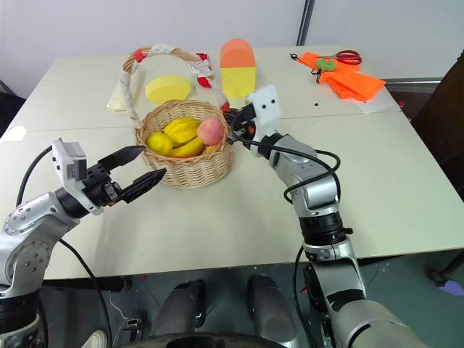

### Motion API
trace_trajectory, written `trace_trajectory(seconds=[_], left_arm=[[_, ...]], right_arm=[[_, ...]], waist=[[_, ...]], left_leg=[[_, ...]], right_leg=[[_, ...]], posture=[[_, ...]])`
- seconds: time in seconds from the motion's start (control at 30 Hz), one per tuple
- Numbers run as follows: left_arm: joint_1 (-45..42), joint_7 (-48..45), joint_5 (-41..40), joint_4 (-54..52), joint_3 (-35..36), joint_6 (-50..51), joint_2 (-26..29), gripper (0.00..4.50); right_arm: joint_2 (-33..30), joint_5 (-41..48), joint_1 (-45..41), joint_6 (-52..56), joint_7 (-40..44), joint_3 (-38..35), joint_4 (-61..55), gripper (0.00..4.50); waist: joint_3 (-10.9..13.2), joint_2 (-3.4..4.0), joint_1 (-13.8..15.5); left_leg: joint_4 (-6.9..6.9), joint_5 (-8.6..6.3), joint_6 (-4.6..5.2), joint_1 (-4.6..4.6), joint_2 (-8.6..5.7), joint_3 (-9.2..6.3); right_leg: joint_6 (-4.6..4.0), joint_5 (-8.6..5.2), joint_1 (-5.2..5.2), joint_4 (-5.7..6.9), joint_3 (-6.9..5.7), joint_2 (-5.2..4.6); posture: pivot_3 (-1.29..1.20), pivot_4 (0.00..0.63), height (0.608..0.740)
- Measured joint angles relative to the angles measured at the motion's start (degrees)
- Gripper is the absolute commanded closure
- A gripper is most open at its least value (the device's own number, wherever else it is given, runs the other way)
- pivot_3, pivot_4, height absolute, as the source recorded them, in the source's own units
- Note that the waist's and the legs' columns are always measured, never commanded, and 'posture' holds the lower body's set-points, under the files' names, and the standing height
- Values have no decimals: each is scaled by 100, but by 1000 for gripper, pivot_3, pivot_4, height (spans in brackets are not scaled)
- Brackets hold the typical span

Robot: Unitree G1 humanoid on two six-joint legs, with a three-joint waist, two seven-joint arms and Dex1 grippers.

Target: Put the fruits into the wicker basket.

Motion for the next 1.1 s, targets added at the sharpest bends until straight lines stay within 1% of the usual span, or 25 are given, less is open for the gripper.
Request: trace_trajectory(seconds=[0.17, 0.3, 0.43, 0.57, 0.6, 0.63, 0.67, 0.7, 0.77, 0.83, 0.93, 1.03, 1.1], left_arm=[[-11, -8, 2, -2, -41, -9, -1, 0], [-104, -43, 7, 40, -76, -15, -1, 0], [-293, -128, 36, 152, -234, -35, -6, 0], [-480, -173, 85, 321, -342, -54, -55, 0], [-509, -176, 89, 328, -377, -60, -59, 0], [-520, -182, 93, 328, -418, -63, -59, 0], [-520, -187, 96, 329, -439, -63, -60, 0], [-519, -193, 106, 331, -449, -63, -60, 0], [-513, -197, 127, 343, -448, -63, -58, 0], [-489, -175, 147, 360, -437, -63, -54, 0], [-304, -89, 154, 387, -315, -15, -41, 0], [-10, 80, 163, 578, -64, 110, 20, 0], [194, 139, 262, 676, 54, 107, 63, 0]], right_arm=[[-607, 222, 253, -6, 55, -694, -397, 4458], [-1231, 231, 500, -87, -162, -1570, -411, 4458], [-1640, 2, 764, -409, -445, -2154, 56, 4458], [-1694, -136, 876, -686, -685, -2334, 650, 4458], [-1694, -130, 900, -731, -699, -2369, 729, 4065], [-1694, -127, 917, -762, -702, -2396, 749, 3550], [-1694, -126, 922, -775, -714, -2411, 749, 3237], [-1701, -120, 925, -793, -732, -2432, 743, 2660], [-1711, -84, 958, -807, -745, -2457, 682, 1703], [-1720, -61, 1147, -829, -719, -2470, 525, 1703], [-1734, 98, 1674, -866, -509, -2540, 224, 1703], [-1774, 352, 2291, -935, -95, -2704, 50, 1703], [-1849, 531, 2713, -1032, 334, -2720, -190, 1703]], waist=[[0, 0, 13], [0, 0, 39], [0, 0, 58], [0, 1, -19], [0, 1, -35], [1, 1, -45], [1, 1, -49], [1, 1, -49], [1, 1, -40], [1, 1, -34], [0, 1, -19], [1, 1, -19], [1, 2, -38]], left_leg=[[0, 0, 0, -4, -1, 1], [2, 0, 0, -4, -3, 2], [0, -1, 1, 6, -2, 14], [-4, -2, 3, 15, -2, 23], [-4, -2, 4, 15, -2, 23], [-5, -3, 6, 18, -2, 27], [-5, -5, 8, 19, -2, 29], [-5, -5, 10, 19, -1, 29], [-5, -5, 10, 19, -1, 29], [-5, -6, 10, 19, -1, 29], [-4, -6, 11, 18, -1, 29], [-3, -8, 14, 19, -1, 30], [-3, -8, 15, 25, -1, 34]], right_leg=[[-2, -2, 0, -4, 0, 0], [-7, -4, 0, -7, 2, -1], [-12, -6, 0, -5, 13, 2], [-3, -1, 1, 0, 24, 4], [4, 3, 1, 0, 24, 4], [7, 4, 1, 0, 27, 4], [8, 4, 1, 0, 29, 4], [8, 4, 1, 0, 29, 6], [8, 4, 1, 0, 29, 6], [12, 1, 2, 0, 29, 5], [12, 1, 4, -3, 29, 3], [14, -6, 5, -3, 30, 3], [14, -22, 6, -2, 32, 3]], posture=[[0, 150, 740], [0, 150, 740], [0, 150, 740], [0, 150, 740], [0, 150, 740], [0, 150, 740], [0, 150, 740], [0, 150, 740], [0, 150, 740], [0, 150, 740], [0, 150, 740], [0, 150, 740], [0, 150, 740]])
